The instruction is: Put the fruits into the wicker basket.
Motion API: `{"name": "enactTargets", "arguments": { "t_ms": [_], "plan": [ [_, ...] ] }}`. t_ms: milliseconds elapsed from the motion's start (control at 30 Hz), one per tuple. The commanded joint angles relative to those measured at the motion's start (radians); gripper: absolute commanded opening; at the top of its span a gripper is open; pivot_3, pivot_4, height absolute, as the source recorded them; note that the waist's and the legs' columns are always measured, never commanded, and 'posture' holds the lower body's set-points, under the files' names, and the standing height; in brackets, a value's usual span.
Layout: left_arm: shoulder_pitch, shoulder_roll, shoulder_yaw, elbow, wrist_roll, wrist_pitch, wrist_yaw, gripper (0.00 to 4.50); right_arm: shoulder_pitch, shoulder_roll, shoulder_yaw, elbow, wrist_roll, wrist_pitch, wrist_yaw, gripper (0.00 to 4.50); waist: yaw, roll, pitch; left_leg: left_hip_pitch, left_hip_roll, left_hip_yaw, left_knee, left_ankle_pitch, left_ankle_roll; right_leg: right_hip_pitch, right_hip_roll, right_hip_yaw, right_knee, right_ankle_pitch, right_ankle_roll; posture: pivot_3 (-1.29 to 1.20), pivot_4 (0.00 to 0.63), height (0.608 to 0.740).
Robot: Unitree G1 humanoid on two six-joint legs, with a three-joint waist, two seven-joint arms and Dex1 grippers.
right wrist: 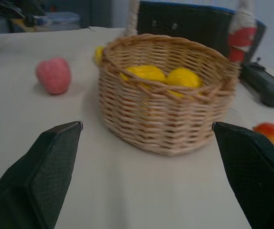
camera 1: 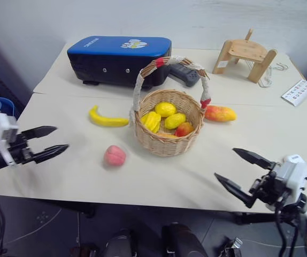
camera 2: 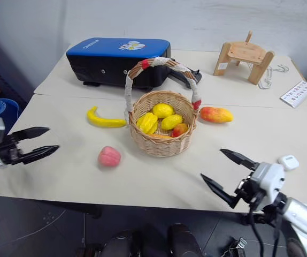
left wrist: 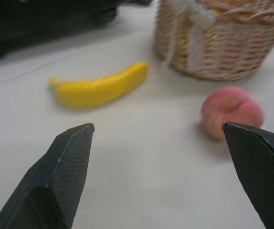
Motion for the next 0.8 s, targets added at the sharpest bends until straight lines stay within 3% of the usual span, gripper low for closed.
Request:
{"name": "enactTargets", "arguments": {
  "t_ms": [33,200,500,633,800],
  "plan": [
    [0.010,0.069,0.053,0.213,0.056,-0.091,-0.013,4.50,0.007,0.013,0.081,-0.023,-0.085,-0.126,0.057,4.49,0.000,0.000,0.000,-0.001,0.000,0.000,0.000,0.000,0.000,-0.001,0.000,0.000,0.000,0.000,0.000,0.00,0.150,0.740],
    [-0.056,0.109,0.008,0.348,0.107,-0.183,-0.073,4.50,0.004,0.005,0.118,0.006,-0.078,-0.143,0.078,4.49,0.011,-0.006,-0.002,-0.001,0.000,-0.001,0.000,-0.002,0.001,0.000,-0.002,-0.003,-0.001,-0.001,-0.001,0.00,0.150,0.740],
    [-0.119,0.044,-0.217,-0.087,0.085,-0.108,-0.317,4.50,-0.020,-0.084,0.095,-0.050,0.092,0.031,0.098,4.49,0.027,-0.008,-0.003,-0.002,-0.005,-0.005,-0.001,-0.002,0.002,0.001,-0.017,-0.021,0.000,-0.001,-0.002,0.00,0.150,0.740],
    [-0.226,-0.047,-0.334,-0.219,0.085,-0.061,-0.301,4.50,-0.040,-0.126,0.096,-0.050,0.114,0.083,0.117,4.49,0.026,-0.008,-0.003,-0.002,-0.005,-0.006,0.000,-0.001,0.003,0.001,-0.016,-0.022,0.000,-0.001,-0.002,0.00,0.150,0.740],
    [-0.392,-0.161,-0.468,-0.132,0.187,-0.114,-0.288,4.50,-0.064,-0.118,0.111,-0.053,0.107,0.116,0.094,4.49,0.023,-0.008,-0.003,-0.002,-0.006,-0.005,0.002,-0.001,0.004,0.002,-0.015,-0.022,0.002,-0.001,-0.002,0.00,0.150,0.740]
  ]
}}
